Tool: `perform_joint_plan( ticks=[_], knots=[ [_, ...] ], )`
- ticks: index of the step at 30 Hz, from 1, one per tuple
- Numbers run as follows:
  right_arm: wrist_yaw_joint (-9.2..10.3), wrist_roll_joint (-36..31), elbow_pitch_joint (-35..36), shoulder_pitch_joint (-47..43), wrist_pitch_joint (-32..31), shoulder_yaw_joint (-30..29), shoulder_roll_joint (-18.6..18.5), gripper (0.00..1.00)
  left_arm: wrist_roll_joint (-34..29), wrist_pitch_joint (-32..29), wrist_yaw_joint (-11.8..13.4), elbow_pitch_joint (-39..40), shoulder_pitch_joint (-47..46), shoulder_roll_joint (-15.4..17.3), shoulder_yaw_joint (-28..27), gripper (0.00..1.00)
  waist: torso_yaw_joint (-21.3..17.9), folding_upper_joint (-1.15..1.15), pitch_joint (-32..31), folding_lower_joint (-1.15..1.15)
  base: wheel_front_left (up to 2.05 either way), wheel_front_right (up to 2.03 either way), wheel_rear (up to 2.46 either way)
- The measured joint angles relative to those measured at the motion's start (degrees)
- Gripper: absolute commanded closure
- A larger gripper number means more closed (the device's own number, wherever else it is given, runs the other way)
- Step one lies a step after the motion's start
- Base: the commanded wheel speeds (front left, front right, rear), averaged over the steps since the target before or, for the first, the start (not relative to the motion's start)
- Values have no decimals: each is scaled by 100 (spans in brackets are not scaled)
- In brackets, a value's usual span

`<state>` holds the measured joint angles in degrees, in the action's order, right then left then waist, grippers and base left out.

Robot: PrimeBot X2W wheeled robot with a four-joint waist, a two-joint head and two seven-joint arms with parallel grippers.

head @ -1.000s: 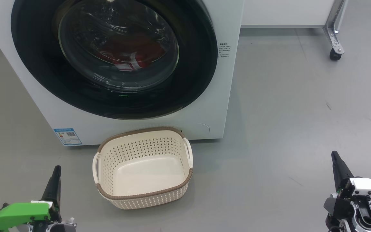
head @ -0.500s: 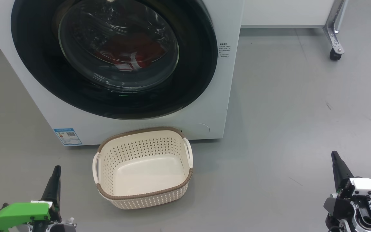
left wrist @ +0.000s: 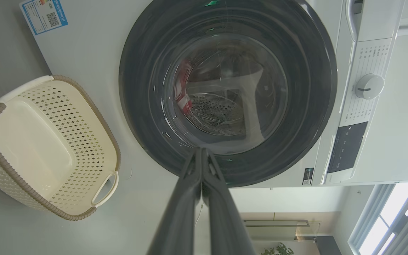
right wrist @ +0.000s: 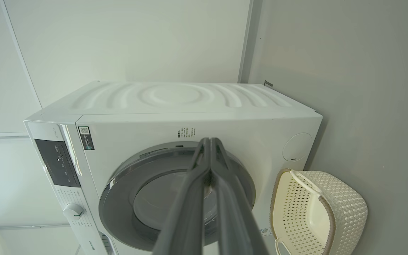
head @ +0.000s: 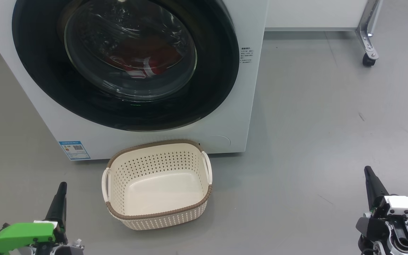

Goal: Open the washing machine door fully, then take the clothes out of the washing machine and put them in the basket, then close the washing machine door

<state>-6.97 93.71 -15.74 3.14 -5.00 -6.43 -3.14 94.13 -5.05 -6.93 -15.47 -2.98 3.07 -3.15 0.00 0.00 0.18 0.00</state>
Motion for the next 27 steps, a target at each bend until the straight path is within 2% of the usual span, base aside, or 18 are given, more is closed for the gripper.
perform_joint_plan(
  ticks=[27],
  knots=[
    [0, -1, 0, 0, -30, -7, 8, 100, 0, -1, 0, 0, 0, -9, -8, 100, 0, 0, 0, 0, 0, 0, 0]
  ],
)
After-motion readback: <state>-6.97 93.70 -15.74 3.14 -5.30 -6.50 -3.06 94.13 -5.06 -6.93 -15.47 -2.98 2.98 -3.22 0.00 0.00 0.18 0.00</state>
